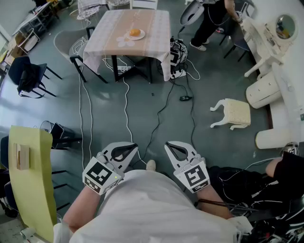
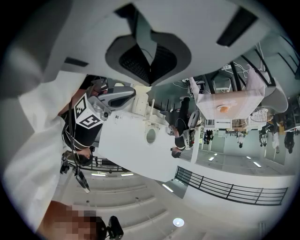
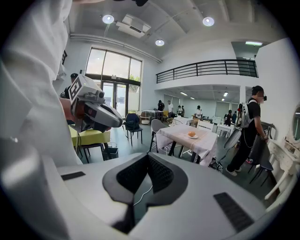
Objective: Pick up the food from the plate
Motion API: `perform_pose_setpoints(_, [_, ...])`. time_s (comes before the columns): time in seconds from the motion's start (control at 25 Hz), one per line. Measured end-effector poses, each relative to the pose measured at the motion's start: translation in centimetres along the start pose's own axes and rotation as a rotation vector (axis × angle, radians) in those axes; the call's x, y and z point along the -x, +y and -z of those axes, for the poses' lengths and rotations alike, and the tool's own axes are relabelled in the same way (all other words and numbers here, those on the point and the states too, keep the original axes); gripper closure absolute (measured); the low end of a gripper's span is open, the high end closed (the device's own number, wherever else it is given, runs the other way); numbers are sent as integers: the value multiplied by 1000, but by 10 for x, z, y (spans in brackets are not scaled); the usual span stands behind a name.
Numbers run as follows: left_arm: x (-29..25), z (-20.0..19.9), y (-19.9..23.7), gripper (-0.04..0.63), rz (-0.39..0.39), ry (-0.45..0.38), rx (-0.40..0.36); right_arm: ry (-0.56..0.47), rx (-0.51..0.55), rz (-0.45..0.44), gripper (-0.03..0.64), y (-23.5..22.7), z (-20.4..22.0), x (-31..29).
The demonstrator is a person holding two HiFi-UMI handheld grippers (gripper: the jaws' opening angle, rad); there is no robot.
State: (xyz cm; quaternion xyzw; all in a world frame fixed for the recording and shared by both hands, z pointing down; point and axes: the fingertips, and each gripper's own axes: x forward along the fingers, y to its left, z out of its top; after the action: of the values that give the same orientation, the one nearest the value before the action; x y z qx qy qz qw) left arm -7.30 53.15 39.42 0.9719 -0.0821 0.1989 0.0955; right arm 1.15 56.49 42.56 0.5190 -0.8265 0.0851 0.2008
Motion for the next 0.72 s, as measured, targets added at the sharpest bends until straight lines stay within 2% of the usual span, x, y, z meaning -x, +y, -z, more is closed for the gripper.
perform_pose_setpoints(0.2, [-6, -2, -1, 586, -2, 15, -26, -9, -8, 8, 604, -6, 2, 4])
perform_pose_setpoints(0.44, [-6, -3, 3, 586, -18, 9, -6, -15, -37, 10, 604, -16, 7, -2])
perform_pose_setpoints(0.72, [-5, 1, 47, 586, -28, 7, 42, 0, -43, -26, 603, -27, -1, -44])
